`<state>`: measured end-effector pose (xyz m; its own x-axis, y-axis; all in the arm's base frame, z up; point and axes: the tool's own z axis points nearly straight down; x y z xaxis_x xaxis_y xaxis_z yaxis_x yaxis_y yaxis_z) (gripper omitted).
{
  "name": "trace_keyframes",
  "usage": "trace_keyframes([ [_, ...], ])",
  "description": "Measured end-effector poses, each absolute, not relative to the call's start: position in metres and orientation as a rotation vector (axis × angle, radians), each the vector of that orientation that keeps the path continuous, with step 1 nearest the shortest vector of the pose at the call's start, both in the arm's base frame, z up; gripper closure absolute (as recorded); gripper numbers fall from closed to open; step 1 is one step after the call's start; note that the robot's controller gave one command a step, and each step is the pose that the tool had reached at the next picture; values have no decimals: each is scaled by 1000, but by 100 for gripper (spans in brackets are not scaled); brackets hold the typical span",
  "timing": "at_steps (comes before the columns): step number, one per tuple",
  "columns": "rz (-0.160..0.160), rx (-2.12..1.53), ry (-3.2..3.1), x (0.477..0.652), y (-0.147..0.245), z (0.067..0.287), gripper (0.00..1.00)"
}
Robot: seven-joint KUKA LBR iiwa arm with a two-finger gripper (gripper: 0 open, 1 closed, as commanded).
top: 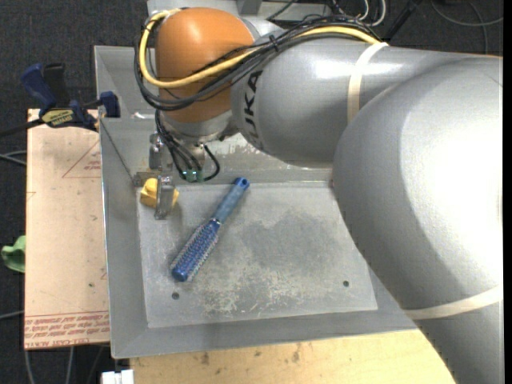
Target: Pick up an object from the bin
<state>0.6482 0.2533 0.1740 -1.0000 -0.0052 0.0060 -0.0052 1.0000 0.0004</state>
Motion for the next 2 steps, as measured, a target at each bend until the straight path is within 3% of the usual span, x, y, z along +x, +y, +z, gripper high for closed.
trace_keyframes([
  [1,1,-247,-3125,648,234,66,0],
  [2,-4,-368,-3122,632,248,102,0],
])
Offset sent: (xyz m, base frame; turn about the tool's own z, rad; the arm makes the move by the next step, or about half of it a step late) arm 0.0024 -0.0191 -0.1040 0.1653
